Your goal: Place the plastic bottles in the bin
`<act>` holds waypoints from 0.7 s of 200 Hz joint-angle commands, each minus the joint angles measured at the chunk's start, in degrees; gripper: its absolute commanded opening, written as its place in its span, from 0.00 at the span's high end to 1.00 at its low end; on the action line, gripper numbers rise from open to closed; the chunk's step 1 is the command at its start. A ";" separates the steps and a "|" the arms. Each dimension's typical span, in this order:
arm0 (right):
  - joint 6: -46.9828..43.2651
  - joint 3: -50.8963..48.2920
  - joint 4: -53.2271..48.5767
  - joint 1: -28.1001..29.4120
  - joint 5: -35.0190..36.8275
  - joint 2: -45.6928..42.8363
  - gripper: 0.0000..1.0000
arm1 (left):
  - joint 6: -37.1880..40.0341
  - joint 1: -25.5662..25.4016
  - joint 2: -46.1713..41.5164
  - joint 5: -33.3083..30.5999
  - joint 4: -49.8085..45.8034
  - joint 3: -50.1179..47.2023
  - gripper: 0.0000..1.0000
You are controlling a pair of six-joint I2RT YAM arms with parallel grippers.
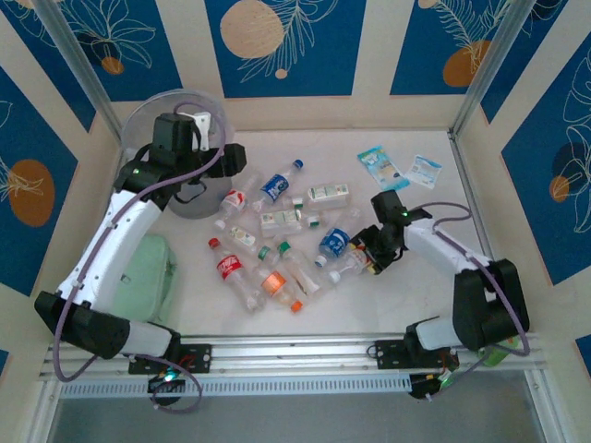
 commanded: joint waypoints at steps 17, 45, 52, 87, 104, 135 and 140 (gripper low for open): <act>-10.75 5.41 -6.63 -1.81 7.14 -6.24 0.55 | -5.77 -3.10 2.05 8.28 9.12 -1.48 0.16; -20.27 11.22 -4.63 -2.54 2.66 -6.95 0.56 | -8.49 -5.46 2.30 11.68 14.43 -2.49 0.16; -22.21 12.06 -2.97 -2.55 0.89 -7.32 0.56 | -7.83 -6.45 2.77 11.28 13.82 -1.45 0.16; -27.37 12.33 9.94 -2.31 -13.13 -8.73 0.68 | -8.30 -9.31 4.86 15.50 17.33 -0.48 0.12; -27.77 11.35 17.49 -2.19 -21.11 -7.72 0.72 | -10.53 -9.80 6.93 17.73 18.97 0.38 0.05; -31.35 12.87 23.87 1.82 -28.19 -4.85 0.71 | -8.60 -11.99 11.97 17.18 15.35 6.17 0.03; -32.78 13.32 23.93 2.66 -28.44 -4.58 0.71 | -9.23 -12.34 12.50 17.70 16.31 5.85 0.03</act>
